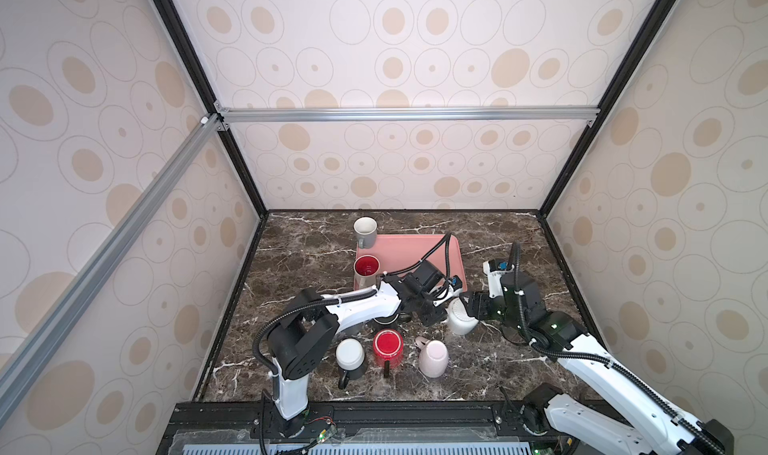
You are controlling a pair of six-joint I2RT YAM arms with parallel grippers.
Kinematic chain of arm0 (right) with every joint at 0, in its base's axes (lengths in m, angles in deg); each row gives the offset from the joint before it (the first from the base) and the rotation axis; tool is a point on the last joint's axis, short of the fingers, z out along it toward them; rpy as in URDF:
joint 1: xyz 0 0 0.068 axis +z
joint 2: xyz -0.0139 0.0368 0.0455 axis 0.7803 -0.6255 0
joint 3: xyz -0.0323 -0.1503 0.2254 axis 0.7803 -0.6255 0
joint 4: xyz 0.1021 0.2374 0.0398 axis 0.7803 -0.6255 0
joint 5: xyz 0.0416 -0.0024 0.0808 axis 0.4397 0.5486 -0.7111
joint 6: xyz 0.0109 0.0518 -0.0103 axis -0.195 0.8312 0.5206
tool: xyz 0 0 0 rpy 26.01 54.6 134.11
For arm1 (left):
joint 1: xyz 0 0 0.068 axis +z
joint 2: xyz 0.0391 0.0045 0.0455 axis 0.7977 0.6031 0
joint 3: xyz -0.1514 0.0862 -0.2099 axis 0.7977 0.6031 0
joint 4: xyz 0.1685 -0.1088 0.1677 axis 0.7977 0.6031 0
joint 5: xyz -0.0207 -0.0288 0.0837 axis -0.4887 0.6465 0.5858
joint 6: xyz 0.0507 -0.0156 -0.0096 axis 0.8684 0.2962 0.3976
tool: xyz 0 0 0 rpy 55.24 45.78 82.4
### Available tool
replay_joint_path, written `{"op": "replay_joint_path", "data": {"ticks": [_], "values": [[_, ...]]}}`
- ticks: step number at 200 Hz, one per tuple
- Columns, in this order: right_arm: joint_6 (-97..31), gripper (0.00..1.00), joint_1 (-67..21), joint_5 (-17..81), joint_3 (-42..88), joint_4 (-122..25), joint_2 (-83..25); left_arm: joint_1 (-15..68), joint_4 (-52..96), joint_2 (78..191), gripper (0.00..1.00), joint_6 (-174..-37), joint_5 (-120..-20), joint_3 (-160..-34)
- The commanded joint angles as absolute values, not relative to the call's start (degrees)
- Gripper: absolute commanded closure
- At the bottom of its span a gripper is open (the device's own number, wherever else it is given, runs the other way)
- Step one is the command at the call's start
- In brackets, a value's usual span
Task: Turn the mug right side up
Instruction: 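Lower the left gripper onto the upside-down white mug's handle and grasp it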
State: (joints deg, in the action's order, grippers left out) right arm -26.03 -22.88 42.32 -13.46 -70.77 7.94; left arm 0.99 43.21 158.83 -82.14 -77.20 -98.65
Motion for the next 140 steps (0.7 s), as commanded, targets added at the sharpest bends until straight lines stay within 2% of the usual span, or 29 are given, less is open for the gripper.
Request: {"op": "replay_joint_path", "data": {"ticks": [1,27,140], "values": [[-25.54,0.31,-23.55,42.2,-13.98,-71.14,9.42,0.53,41.9,160.03,0.56,-80.28,-77.89,-100.46],[-25.34,0.32,-23.94,41.74,-14.19,-71.33,9.87,0.53,41.58,161.63,0.59,-79.66,-79.01,-101.53],[-24.55,0.31,-24.65,41.07,-14.15,-71.9,10.36,0.27,36.43,160.46,0.92,-78.16,-77.0,-98.78]]}}
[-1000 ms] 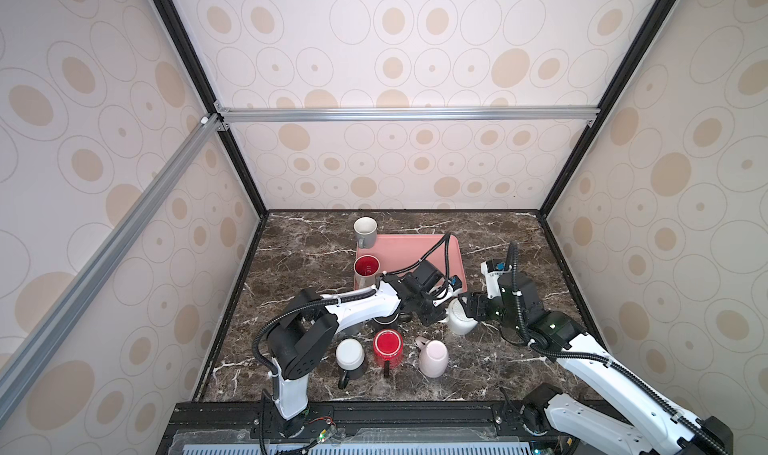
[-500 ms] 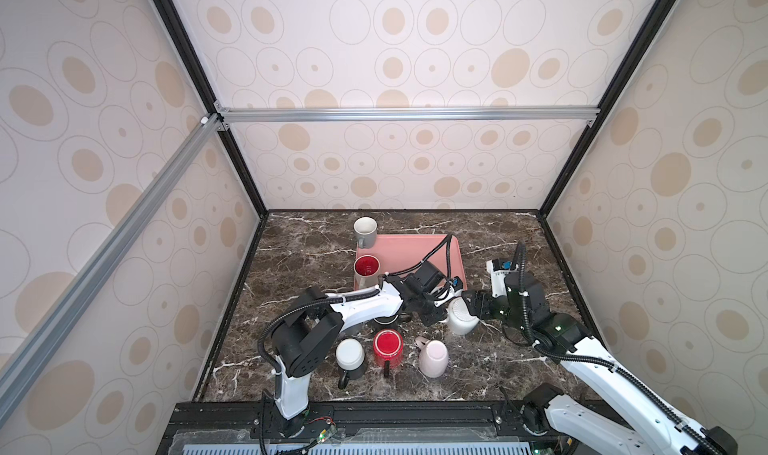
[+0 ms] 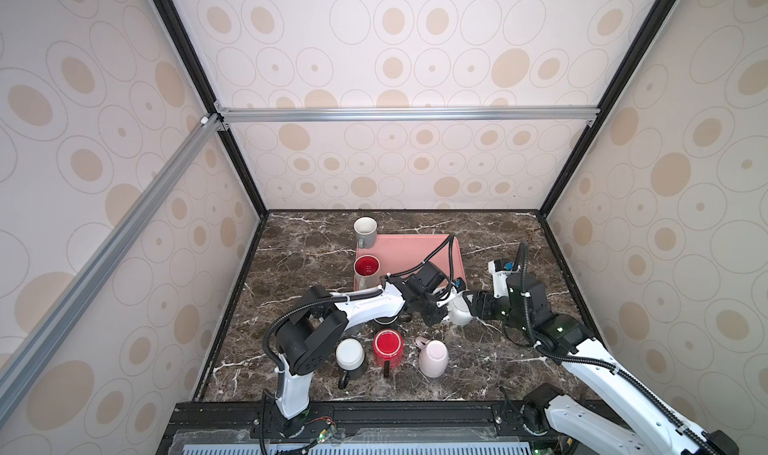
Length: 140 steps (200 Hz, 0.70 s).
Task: Turn the mug right side up
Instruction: 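Lower the left gripper onto the upside-down white mug's handle and grasp it, then lift the white mug with the left gripper toward the right gripper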
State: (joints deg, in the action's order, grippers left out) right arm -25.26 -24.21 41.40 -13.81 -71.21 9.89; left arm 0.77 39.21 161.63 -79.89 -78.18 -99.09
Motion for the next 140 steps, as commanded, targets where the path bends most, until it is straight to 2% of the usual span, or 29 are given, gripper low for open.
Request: {"op": "replay_joint_path", "data": {"ticks": [1,12,90,140], "values": [[-24.55,0.31,-24.61,41.12,-14.18,-71.93,10.37,0.27,36.39,160.4,0.93,-78.16,-76.9,-98.73],[-24.16,0.32,-24.65,41.66,-14.17,-71.96,10.5,0.18,35.59,159.59,1.0,-78.15,-76.04,-98.21],[-22.62,0.32,-24.68,42.88,-16.21,-65.49,16.49,0.35,22.49,148.28,1.0,-84.38,-73.02,-90.78],[-22.44,0.32,-24.65,39.11,-17.56,-57.0,20.35,3.46,11.3,142.11,1.0,-93.28,-73.34,-85.64]]}}
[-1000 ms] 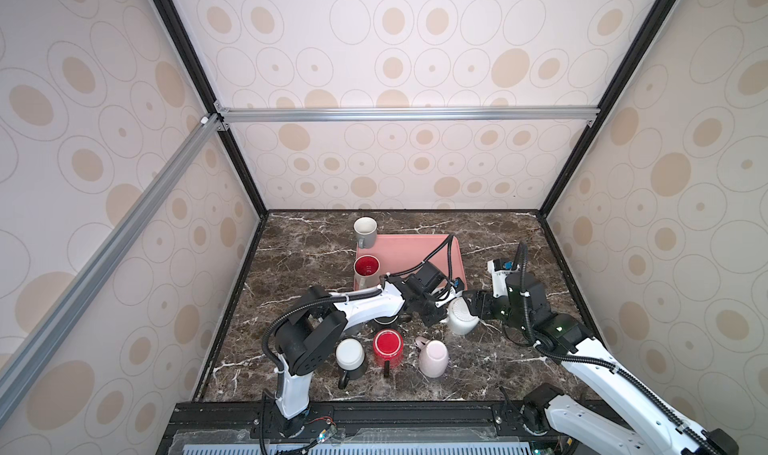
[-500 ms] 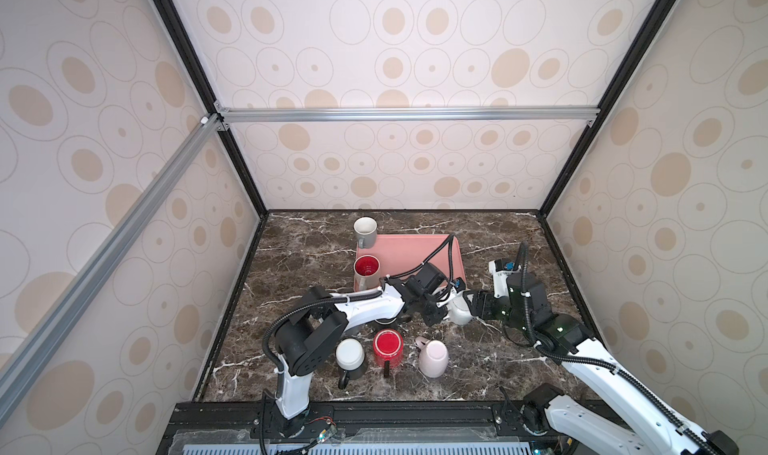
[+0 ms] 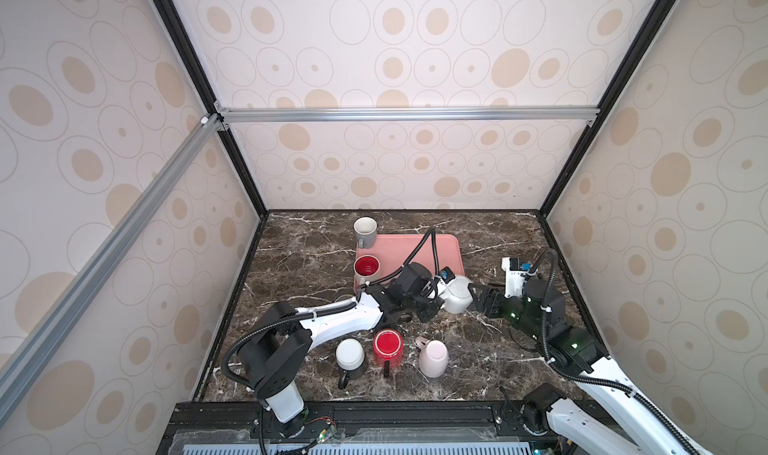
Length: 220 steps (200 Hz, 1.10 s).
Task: Turn the mug right side up
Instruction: 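Lift the white mug with the left gripper toward the right gripper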
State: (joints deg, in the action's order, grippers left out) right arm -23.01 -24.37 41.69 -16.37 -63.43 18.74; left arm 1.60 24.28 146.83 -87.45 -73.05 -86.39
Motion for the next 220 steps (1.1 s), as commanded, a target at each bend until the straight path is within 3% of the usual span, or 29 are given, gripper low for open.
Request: {"op": "replay_joint_path", "data": {"ticks": [1,51,116,181,220], "values": [[-22.44,0.32,-24.69,38.95,-17.64,-56.74,20.46,3.62,11.17,141.9,1.0,-93.54,-73.35,-85.53],[-19.86,0.33,-24.66,24.3,-20.57,-40.13,19.05,11.27,-3.49,130.34,1.0,-103.94,-78.64,-77.65],[-6.15,0.33,-24.72,2.0,-21.63,-1.24,-3.01,17.91,-15.57,116.14,1.0,-110.61,-83.48,-70.2],[11.34,0.33,-23.53,-5.16,-12.52,30.14,-21.18,19.25,-34.56,112.32,1.0,-121.58,-86.46,-64.89],[8.94,0.34,-20.29,-4.83,-9.13,29.04,-22.3,19.64,-43.4,115.44,1.0,-127.33,-87.12,-65.08]]}}
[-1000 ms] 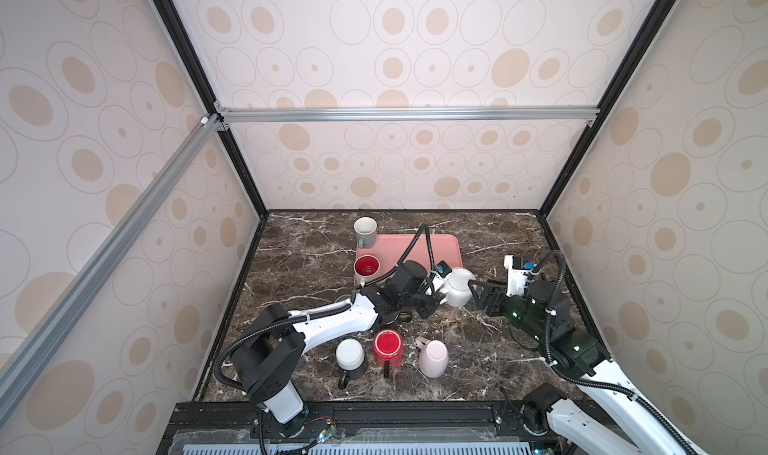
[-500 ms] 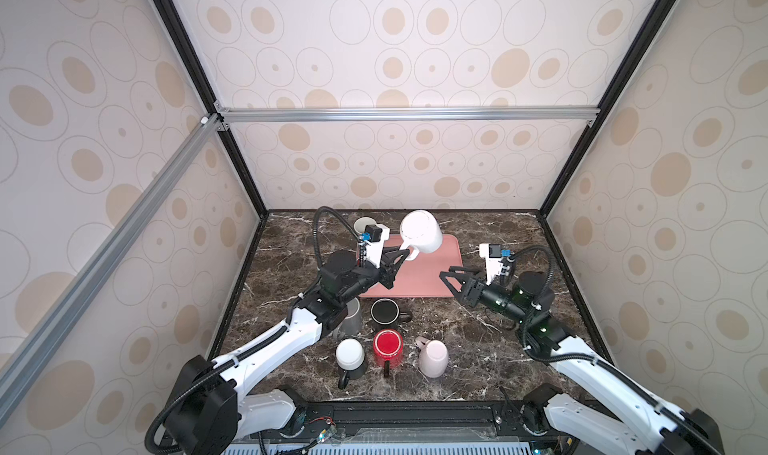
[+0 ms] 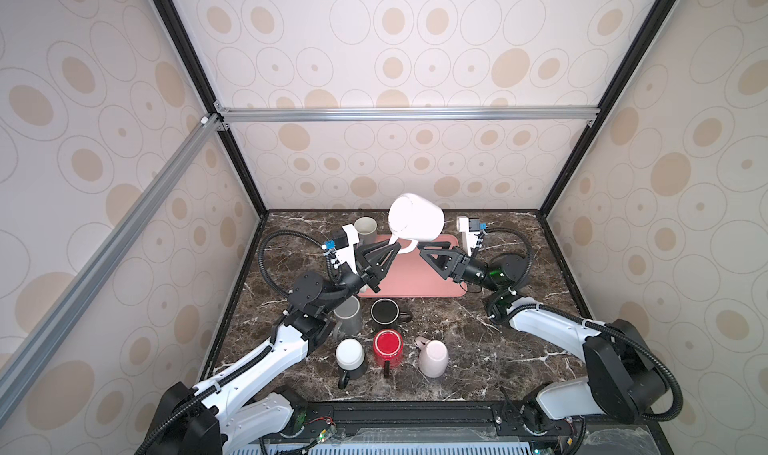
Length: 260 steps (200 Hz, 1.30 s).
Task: Turn the mug right side up
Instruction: 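Lift the white mug with the left gripper toward the right gripper, then grasp the white mug with the right gripper while the left gripper holds it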
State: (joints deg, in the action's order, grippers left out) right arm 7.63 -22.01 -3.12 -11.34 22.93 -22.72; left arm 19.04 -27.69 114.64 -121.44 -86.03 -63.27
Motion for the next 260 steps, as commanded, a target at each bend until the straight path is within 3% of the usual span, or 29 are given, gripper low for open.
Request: {"op": "replay_joint_path", "data": {"ticks": [1,47,132,170,204,211,222,232,242,260], "values": [[8.76,0.34,-20.23,-4.82,-9.08,28.95,-22.27,19.62,-43.65,115.56,1.0,-127.49,-87.14,-65.14],[3.94,0.36,-18.97,-3.72,-4.75,23.54,-21.18,19.61,-48.93,117.79,1.0,-131.67,-87.25,-65.41],[6.72,0.51,-17.57,-2.27,1.67,26.93,-26.54,19.67,-48.93,118.41,1.0,-133.62,-87.25,-64.52],[5.8,0.7,-16.79,-1.47,2.53,25.44,-26.85,19.61,-48.22,118.45,1.0,-133.98,-87.21,-63.97],[3.64,0.95,-16.66,0.42,1.73,21.6,-25.53,19.66,-44.34,117.31,1.0,-133.5,-85.5,-63.69],[2.89,1.0,-16.71,1.2,1.42,20.27,-24.96,19.64,-43.16,116.59,0.87,-133.16,-84.42,-63.38],[1.09,1.0,-16.83,2.58,0.73,16.83,-23.7,19.69,-40.33,115.12,0.59,-131.83,-82.09,-62.91],[-1.2,1.0,-16.76,3.85,0.22,12.45,-22.24,19.76,-37.16,113.78,0.41,-130.27,-80.61,-62.74],[-3.85,1.0,-16.85,5.03,0.54,5.39,-20.7,19.69,-33.93,112.54,0.3,-128.87,-79.46,-62.73],[-9.51,1.0,-16.96,7.83,1.46,-7.79,-18.11,19.73,-28.41,109.75,0.19,-125.8,-76.72,-62.45]]}}
